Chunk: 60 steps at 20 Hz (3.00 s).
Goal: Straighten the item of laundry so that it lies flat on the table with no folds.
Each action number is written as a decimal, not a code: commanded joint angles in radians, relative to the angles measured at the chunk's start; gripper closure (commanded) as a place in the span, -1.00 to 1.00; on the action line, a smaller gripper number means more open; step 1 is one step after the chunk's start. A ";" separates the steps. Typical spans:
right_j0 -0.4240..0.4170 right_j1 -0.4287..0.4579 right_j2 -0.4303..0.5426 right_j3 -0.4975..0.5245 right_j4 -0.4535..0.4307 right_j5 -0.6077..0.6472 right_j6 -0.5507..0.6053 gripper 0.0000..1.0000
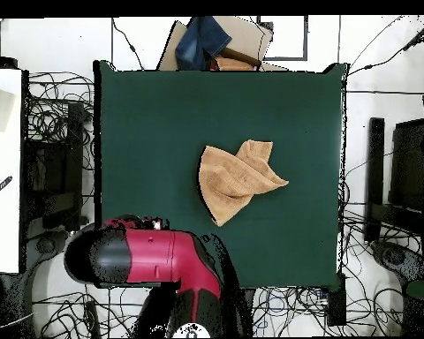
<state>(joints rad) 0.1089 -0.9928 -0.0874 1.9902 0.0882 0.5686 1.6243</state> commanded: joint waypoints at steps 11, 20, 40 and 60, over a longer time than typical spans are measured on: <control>-0.098 0.089 0.063 -0.096 -0.052 -0.021 0.024 -1.00; -0.144 0.069 0.100 -0.054 -0.002 -0.025 0.106 -1.00; -0.135 0.109 0.075 -0.117 -0.030 0.021 0.125 -1.00; -0.082 0.188 0.014 -0.241 -0.062 0.037 0.177 -1.00</control>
<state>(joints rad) 0.0152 -0.8390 -0.0905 1.7353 0.0241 0.5617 1.6243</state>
